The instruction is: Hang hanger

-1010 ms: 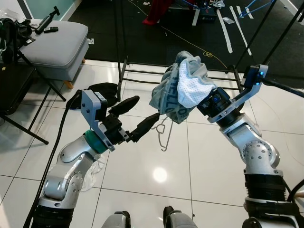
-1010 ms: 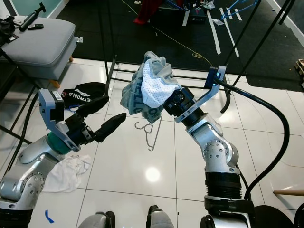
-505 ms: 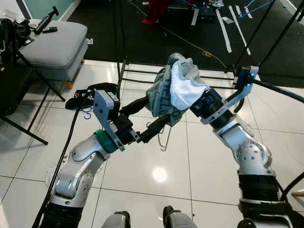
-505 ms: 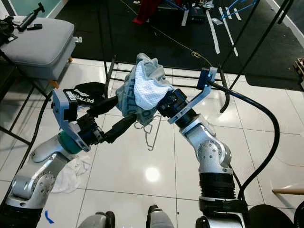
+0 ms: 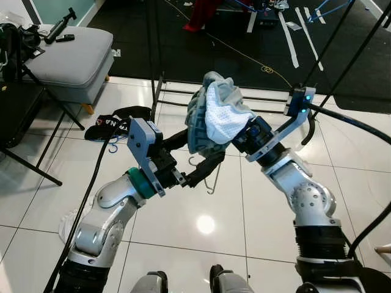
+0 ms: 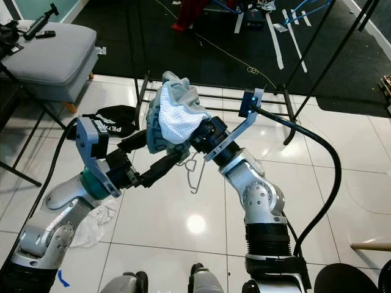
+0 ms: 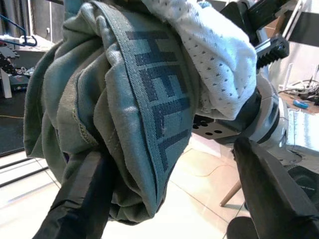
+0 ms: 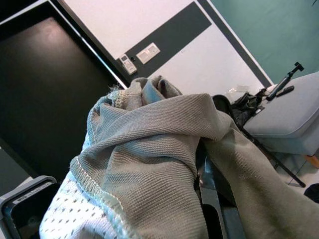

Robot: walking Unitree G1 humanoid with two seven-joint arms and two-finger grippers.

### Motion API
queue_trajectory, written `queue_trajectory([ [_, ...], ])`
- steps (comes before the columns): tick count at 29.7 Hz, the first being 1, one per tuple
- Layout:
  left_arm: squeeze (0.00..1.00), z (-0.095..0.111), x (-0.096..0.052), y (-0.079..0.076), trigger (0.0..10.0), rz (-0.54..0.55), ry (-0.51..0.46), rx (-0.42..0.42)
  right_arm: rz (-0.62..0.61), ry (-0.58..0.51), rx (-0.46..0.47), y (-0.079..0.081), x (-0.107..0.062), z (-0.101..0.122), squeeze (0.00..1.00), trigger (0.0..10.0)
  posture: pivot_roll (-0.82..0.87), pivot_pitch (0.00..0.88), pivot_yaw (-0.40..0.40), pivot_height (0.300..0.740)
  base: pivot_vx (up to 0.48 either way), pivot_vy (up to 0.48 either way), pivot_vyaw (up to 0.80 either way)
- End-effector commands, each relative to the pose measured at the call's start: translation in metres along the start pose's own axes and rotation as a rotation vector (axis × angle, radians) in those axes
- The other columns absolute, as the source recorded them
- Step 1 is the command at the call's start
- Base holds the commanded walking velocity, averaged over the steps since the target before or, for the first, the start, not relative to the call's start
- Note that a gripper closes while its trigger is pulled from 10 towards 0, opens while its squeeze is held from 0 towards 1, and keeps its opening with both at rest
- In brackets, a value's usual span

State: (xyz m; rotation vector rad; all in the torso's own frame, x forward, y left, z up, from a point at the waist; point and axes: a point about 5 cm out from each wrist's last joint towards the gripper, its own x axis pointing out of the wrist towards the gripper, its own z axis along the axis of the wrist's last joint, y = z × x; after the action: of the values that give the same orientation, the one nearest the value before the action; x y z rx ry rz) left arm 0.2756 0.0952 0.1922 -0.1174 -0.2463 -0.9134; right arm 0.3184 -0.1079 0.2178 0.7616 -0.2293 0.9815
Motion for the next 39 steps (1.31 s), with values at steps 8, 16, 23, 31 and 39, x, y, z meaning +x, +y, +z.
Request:
queue_trajectory([
  [8,0.00,-0.005,0.000,0.002,0.0,0.018,0.011,-0.005,0.027,0.000,-0.009,0.006,0.004,-0.001,0.00,10.0,-0.01,0.117,0.020,0.740,0.000,0.000,0.00],
  [16,0.00,-0.004,-0.001,0.005,0.0,0.033,0.006,-0.009,0.025,0.006,-0.006,0.006,0.004,-0.003,0.00,10.0,-0.01,0.119,0.019,0.740,0.000,0.000,0.00],
  [23,0.00,-0.004,-0.002,0.006,0.0,0.039,0.003,-0.010,0.025,0.007,-0.008,0.006,0.004,-0.003,0.00,10.0,-0.01,0.116,0.018,0.740,0.000,0.000,0.00],
  [31,0.00,-0.005,-0.004,0.010,0.0,0.054,0.009,0.002,0.024,0.008,-0.011,0.005,0.004,-0.003,0.00,10.0,-0.01,0.113,0.017,0.740,0.000,0.000,0.00],
  [39,0.00,0.003,-0.029,0.031,0.0,0.086,0.042,0.031,-0.110,0.107,-0.091,-0.012,-0.012,-0.017,0.20,10.0,-0.01,0.111,0.009,0.740,0.000,0.000,0.00],
])
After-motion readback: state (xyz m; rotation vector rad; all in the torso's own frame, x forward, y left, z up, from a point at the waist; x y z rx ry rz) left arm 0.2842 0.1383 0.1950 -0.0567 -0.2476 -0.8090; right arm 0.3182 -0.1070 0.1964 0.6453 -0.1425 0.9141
